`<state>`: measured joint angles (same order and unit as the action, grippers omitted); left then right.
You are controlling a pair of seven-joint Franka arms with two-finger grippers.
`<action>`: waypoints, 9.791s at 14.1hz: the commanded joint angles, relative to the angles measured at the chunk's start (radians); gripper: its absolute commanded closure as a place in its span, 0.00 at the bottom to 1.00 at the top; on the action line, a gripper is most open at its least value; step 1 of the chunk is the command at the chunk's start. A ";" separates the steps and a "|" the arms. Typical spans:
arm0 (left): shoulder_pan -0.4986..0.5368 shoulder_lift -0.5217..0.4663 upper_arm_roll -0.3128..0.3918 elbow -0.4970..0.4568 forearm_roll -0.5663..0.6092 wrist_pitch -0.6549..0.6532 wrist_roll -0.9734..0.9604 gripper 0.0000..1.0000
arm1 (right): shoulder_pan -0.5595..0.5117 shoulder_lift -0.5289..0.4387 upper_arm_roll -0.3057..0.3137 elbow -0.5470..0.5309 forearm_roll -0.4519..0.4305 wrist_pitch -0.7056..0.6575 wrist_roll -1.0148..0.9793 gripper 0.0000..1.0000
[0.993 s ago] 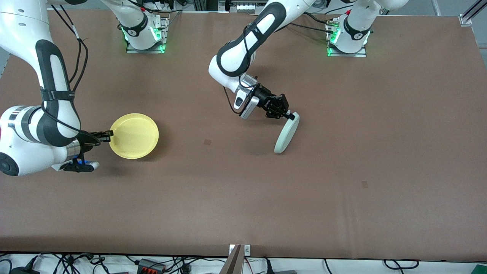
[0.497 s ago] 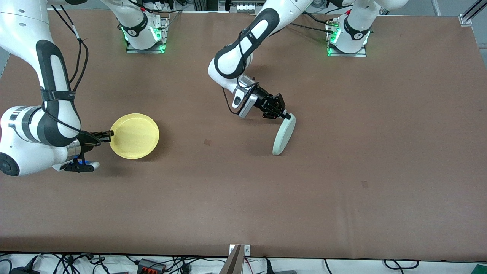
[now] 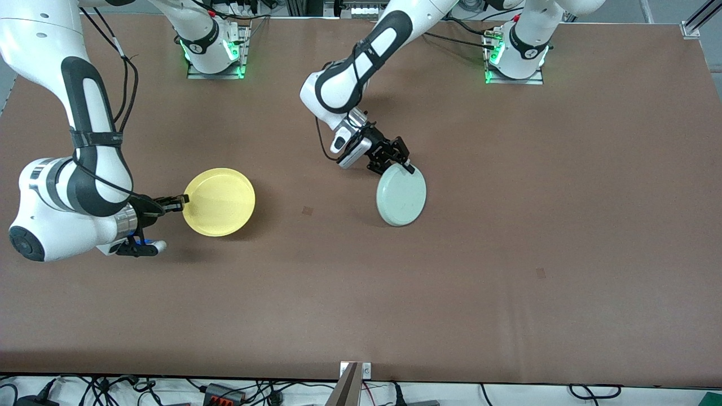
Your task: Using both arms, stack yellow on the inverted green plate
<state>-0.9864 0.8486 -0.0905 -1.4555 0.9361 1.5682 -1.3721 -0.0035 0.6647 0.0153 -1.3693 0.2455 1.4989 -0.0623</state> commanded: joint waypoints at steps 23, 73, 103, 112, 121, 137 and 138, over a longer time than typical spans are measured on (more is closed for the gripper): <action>0.492 -0.127 -0.222 0.050 -0.721 0.400 0.302 0.00 | 0.071 0.030 -0.002 0.016 -0.005 0.069 -0.014 1.00; 0.905 -0.922 0.095 -0.414 -0.912 0.292 1.438 0.00 | 0.533 0.001 -0.055 0.116 -0.153 0.379 0.607 0.00; 0.894 -0.918 0.077 -0.381 -0.912 0.260 1.426 0.00 | -0.010 -0.507 -0.071 -0.068 -0.236 0.192 0.061 0.00; 0.897 -0.918 0.078 -0.381 -0.912 0.260 1.423 0.00 | -0.012 -0.723 -0.066 -0.413 -0.284 0.265 0.040 0.00; 0.899 -0.916 0.078 -0.379 -0.912 0.245 1.423 0.00 | -0.012 -0.738 -0.066 -0.421 -0.284 0.221 0.002 0.00; 0.896 -0.916 0.077 -0.373 -0.912 0.231 1.423 0.00 | -0.044 -0.740 -0.051 -0.405 -0.273 0.231 0.003 0.00; 0.896 -0.916 0.077 -0.373 -0.912 0.230 1.423 0.00 | -0.041 -0.738 -0.051 -0.405 -0.273 0.230 0.003 0.00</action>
<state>-0.0899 -0.0597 -0.0105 -1.8446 0.0060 1.8234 0.0478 -0.0344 -0.0621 -0.0465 -1.7778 -0.0271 1.7352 -0.0547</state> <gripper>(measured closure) 0.000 0.000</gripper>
